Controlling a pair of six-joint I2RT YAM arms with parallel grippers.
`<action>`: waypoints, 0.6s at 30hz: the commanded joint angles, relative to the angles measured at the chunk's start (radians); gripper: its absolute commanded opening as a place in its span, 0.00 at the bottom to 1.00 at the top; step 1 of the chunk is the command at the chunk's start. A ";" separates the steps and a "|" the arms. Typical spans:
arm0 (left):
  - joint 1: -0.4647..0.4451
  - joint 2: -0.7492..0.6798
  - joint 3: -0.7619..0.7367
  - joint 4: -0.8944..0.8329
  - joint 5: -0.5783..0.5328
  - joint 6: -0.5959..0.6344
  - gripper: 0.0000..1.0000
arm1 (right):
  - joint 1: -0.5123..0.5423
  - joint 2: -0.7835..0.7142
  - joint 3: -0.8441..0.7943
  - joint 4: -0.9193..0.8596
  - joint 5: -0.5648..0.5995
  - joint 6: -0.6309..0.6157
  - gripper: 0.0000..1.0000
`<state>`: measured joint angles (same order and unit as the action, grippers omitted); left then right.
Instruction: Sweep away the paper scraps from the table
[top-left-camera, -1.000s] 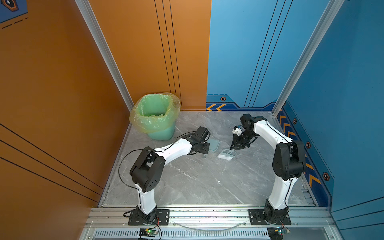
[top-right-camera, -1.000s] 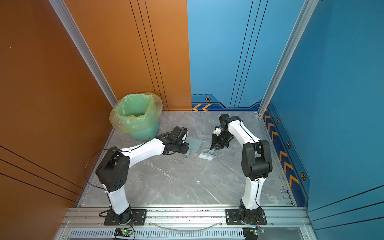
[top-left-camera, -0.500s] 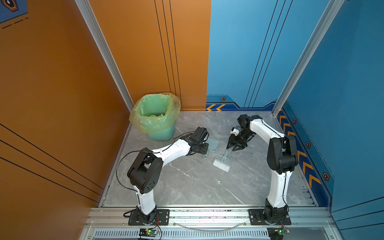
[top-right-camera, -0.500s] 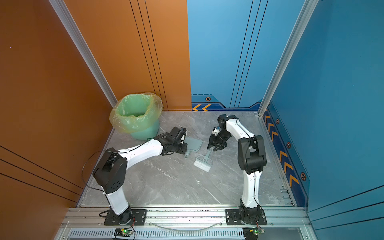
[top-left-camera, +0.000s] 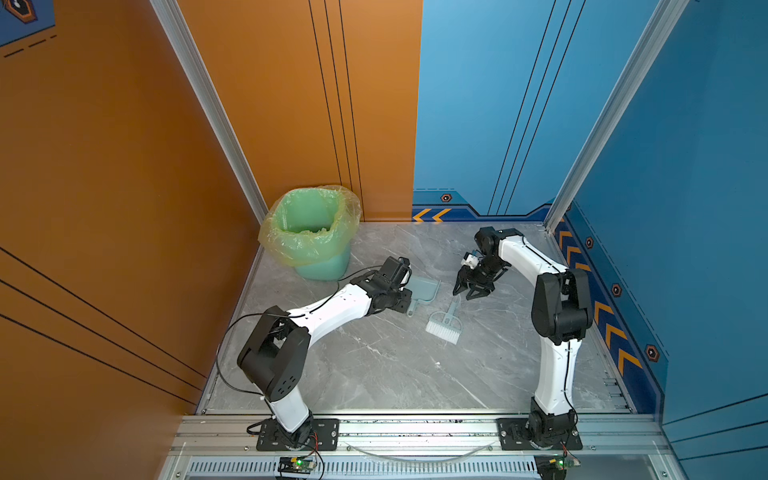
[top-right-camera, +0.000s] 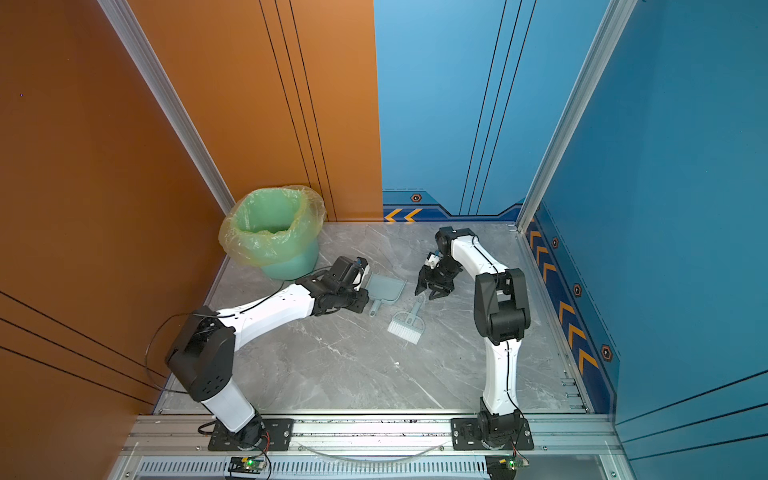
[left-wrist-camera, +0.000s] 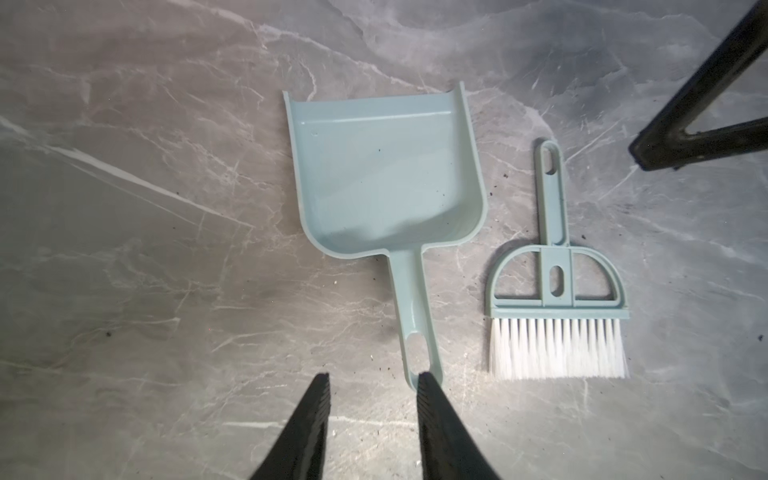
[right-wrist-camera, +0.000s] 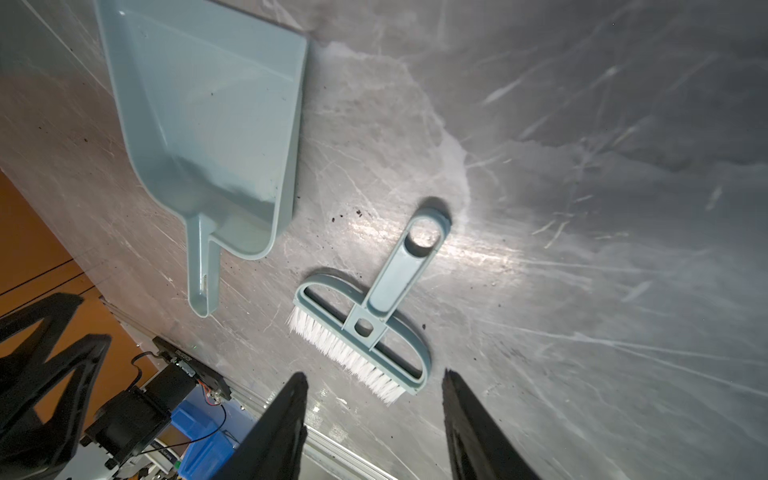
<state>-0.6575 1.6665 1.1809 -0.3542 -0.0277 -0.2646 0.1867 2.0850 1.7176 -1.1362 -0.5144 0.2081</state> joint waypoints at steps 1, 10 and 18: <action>0.003 -0.070 -0.029 0.008 -0.054 0.049 0.40 | -0.005 -0.098 -0.015 0.066 0.035 -0.009 0.56; -0.011 -0.217 -0.120 -0.038 -0.213 0.107 0.98 | -0.004 -0.294 -0.194 0.277 0.047 -0.043 0.56; -0.016 -0.408 -0.264 -0.050 -0.343 0.175 0.98 | -0.014 -0.466 -0.384 0.407 0.121 -0.123 0.57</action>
<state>-0.6689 1.3167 0.9565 -0.3798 -0.2825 -0.1341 0.1833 1.6634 1.3781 -0.8009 -0.4419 0.1329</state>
